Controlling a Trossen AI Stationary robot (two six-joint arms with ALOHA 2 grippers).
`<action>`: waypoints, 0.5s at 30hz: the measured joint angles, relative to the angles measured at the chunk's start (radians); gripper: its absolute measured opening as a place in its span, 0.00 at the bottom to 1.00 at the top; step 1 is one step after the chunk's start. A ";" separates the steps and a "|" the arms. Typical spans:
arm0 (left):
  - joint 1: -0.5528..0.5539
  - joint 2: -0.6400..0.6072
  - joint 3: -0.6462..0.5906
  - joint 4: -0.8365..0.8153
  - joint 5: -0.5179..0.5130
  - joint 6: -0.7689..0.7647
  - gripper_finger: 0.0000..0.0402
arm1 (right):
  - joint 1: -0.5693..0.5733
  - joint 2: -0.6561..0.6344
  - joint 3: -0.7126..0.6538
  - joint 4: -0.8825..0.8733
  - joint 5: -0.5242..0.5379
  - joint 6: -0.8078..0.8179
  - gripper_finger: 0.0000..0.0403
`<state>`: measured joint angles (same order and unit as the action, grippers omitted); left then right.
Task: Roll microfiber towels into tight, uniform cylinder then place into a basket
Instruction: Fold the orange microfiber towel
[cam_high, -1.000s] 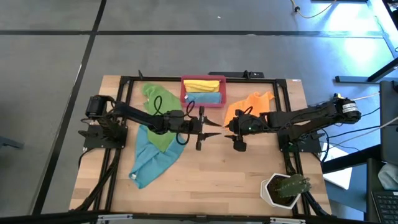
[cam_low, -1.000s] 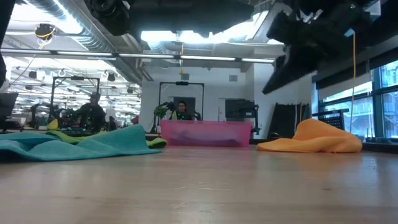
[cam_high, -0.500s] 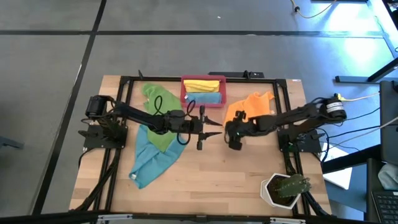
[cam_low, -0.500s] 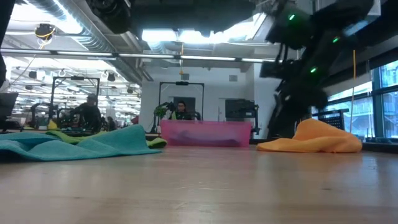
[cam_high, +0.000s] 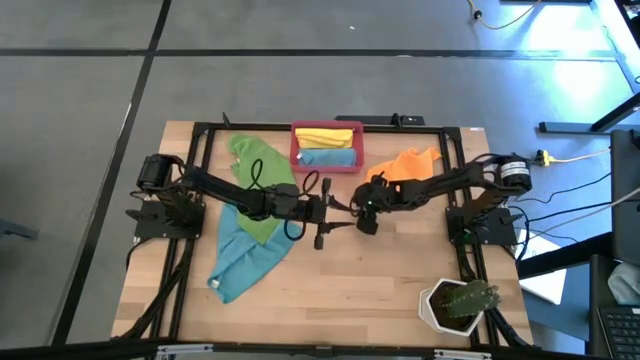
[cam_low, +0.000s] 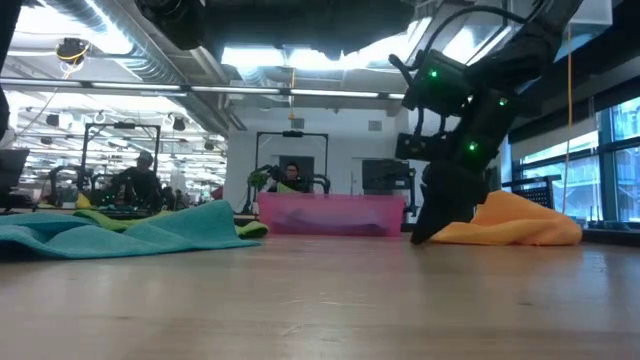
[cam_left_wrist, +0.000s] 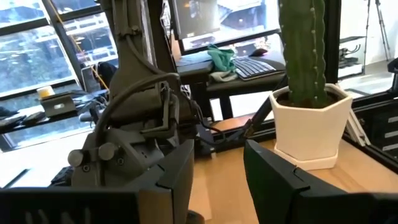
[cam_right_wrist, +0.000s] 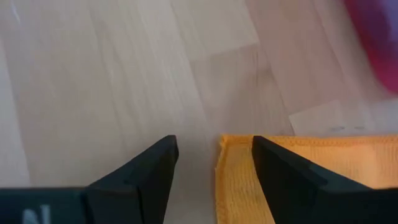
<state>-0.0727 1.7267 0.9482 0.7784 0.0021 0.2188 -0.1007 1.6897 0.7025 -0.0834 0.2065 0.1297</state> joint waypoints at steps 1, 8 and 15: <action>0.000 0.000 0.000 0.000 0.000 0.000 0.33 | -0.002 0.005 0.001 0.000 -0.001 -0.010 0.54; 0.000 0.000 0.000 0.000 0.000 0.001 0.33 | -0.003 0.011 0.000 0.002 0.002 -0.031 0.52; 0.002 0.000 0.000 0.000 0.000 0.001 0.33 | -0.002 0.013 -0.002 0.011 -0.008 -0.061 0.30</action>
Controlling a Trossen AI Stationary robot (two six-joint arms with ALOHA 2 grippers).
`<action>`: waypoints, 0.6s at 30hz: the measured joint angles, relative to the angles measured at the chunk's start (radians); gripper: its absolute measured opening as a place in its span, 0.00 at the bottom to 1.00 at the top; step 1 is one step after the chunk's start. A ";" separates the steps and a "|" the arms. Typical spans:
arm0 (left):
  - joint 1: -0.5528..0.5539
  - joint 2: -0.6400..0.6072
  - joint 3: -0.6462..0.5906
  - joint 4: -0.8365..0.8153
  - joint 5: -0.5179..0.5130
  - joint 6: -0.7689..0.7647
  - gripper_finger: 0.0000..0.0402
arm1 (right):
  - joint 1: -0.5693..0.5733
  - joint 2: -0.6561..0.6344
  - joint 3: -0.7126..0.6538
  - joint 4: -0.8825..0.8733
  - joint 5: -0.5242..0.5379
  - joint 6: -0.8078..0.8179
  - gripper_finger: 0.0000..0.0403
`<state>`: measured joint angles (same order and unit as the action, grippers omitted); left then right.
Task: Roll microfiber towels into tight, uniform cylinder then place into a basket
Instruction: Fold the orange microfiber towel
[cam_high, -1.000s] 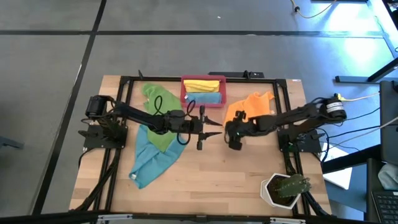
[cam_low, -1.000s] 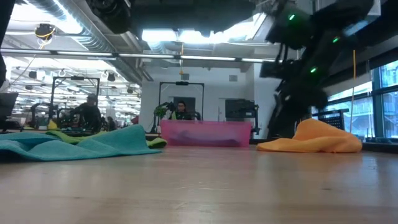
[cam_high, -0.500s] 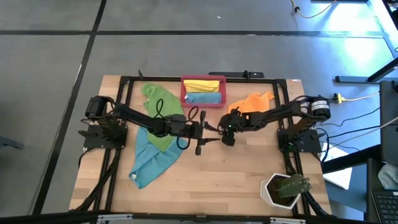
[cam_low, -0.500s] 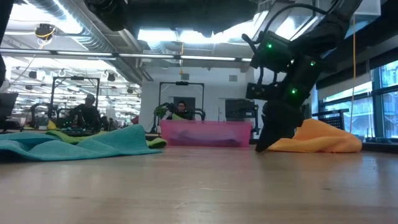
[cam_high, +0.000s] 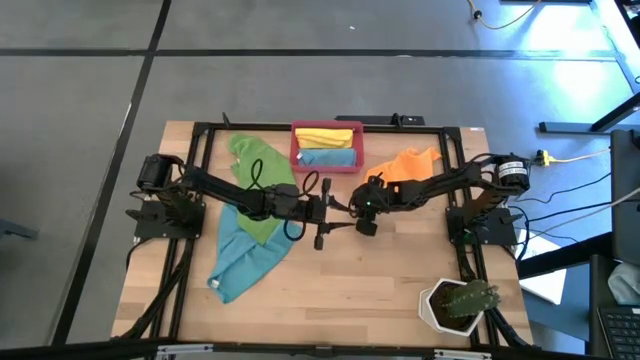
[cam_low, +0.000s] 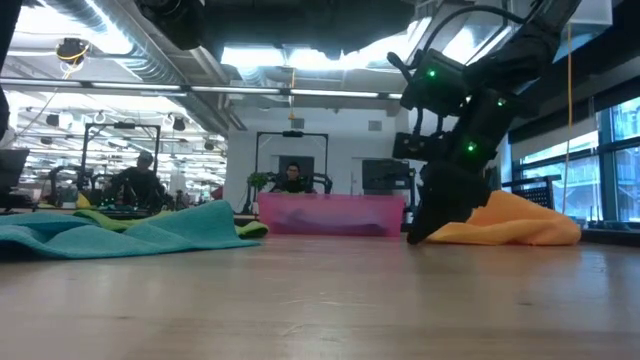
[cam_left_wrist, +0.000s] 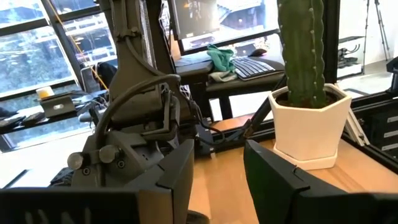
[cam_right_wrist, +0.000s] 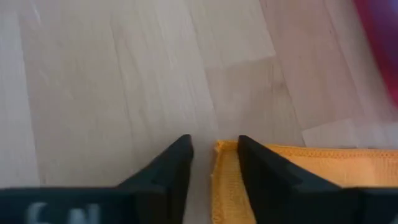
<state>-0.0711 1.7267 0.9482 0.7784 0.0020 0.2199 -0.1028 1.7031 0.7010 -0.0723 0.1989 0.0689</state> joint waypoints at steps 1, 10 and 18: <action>0.000 0.000 0.000 0.000 0.000 0.000 0.33 | 0.000 0.000 0.000 0.002 0.000 -0.002 0.26; 0.001 0.000 0.000 -0.010 -0.001 0.001 0.33 | 0.008 -0.130 0.000 -0.088 -0.023 -0.025 0.03; 0.001 0.000 0.000 -0.043 -0.002 0.050 0.33 | 0.126 -0.418 0.040 -0.152 0.011 0.001 0.01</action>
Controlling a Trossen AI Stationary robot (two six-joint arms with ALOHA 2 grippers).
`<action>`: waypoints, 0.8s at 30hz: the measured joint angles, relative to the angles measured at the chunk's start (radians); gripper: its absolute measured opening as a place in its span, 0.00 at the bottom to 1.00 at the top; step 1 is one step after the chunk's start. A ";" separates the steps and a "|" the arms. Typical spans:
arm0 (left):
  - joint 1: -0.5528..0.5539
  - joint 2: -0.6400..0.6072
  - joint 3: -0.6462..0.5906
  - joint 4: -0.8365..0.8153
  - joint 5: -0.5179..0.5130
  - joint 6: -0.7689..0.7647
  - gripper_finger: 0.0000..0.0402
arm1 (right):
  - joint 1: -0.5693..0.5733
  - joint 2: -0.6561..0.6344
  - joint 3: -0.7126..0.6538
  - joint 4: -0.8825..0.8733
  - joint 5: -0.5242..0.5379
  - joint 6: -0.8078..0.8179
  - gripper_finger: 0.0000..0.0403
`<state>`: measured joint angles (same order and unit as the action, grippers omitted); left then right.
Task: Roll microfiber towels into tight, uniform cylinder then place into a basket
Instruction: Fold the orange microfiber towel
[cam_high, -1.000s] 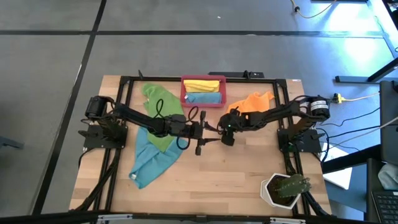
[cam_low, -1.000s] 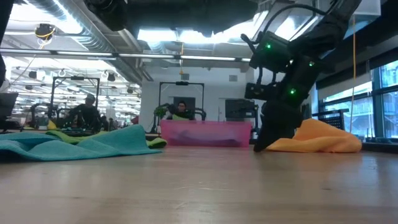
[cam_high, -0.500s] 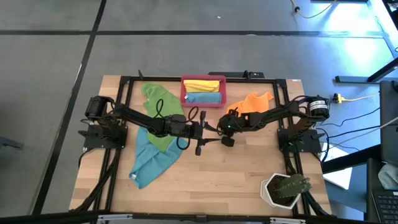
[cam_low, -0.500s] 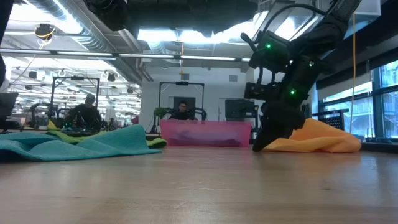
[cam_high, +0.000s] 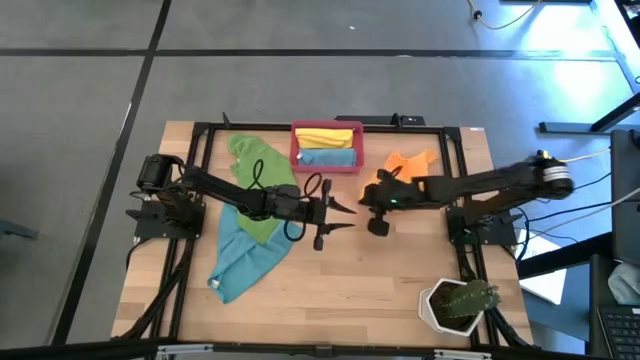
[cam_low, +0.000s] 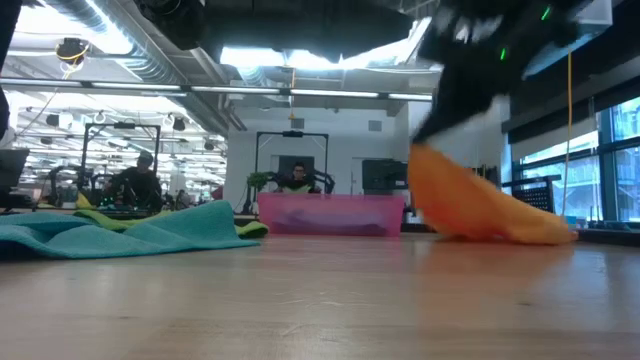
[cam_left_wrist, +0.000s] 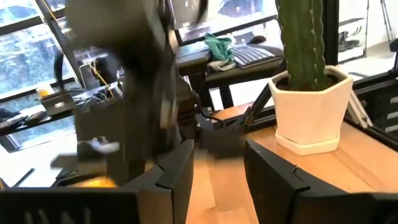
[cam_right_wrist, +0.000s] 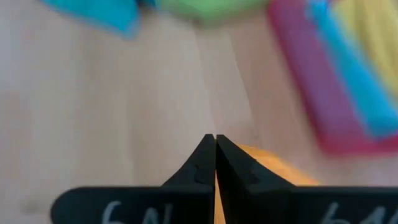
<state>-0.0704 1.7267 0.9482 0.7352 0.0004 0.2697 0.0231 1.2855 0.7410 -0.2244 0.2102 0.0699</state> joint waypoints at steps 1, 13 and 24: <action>0.000 0.000 0.000 -0.005 -0.001 0.002 0.33 | 0.021 -0.037 0.002 0.003 0.015 0.000 0.01; 0.000 0.000 0.000 -0.048 -0.008 0.004 0.33 | 0.245 -0.309 0.002 0.073 0.339 -0.049 0.01; 0.000 0.000 0.000 -0.099 -0.214 -0.003 0.37 | 0.253 -0.306 0.003 0.295 0.478 -0.249 0.01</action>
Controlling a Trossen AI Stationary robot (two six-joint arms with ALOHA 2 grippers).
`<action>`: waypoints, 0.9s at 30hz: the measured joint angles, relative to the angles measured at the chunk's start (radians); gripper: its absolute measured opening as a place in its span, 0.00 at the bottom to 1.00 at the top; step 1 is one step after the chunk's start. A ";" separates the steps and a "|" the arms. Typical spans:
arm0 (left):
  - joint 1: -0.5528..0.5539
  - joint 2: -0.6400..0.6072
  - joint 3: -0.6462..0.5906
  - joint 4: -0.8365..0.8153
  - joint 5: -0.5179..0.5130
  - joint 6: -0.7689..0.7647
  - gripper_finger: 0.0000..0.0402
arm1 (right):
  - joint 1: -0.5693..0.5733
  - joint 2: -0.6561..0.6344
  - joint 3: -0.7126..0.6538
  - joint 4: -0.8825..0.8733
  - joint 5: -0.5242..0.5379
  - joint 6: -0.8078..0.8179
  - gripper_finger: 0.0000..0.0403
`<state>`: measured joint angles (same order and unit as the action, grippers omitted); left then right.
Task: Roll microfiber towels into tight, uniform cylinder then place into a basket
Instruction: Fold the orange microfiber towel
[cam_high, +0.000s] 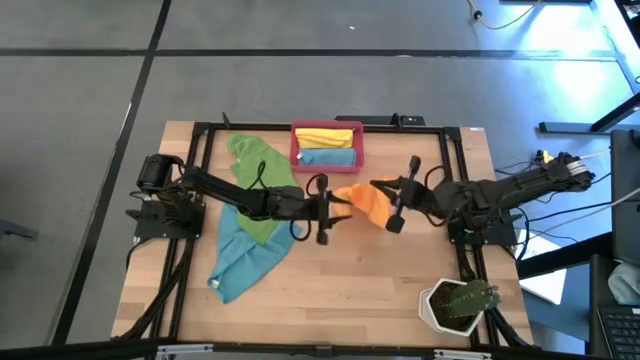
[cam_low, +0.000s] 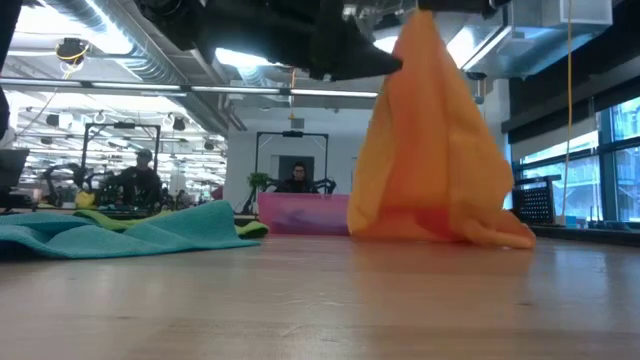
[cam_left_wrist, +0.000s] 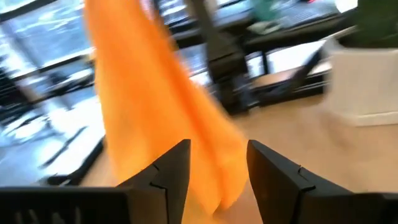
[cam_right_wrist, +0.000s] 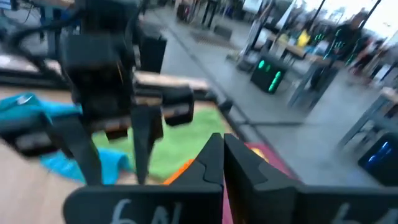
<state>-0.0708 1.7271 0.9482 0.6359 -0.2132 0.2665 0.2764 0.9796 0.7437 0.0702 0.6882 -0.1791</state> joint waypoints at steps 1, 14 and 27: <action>-0.002 0.000 0.000 -0.007 -0.042 0.000 0.38 | -0.004 -0.002 0.000 0.025 0.001 -0.025 0.01; -0.037 -0.120 0.000 -0.347 -0.071 -0.206 0.41 | -0.055 -0.008 0.094 -0.047 0.003 -0.062 0.01; -0.002 -0.006 -0.001 -0.276 0.046 -0.238 0.42 | -0.114 -0.008 0.105 -0.049 -0.009 -0.062 0.01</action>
<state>-0.0726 1.7209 0.9474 0.3603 -0.1673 0.0284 0.1622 0.9714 0.8490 0.0211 0.6792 -0.2409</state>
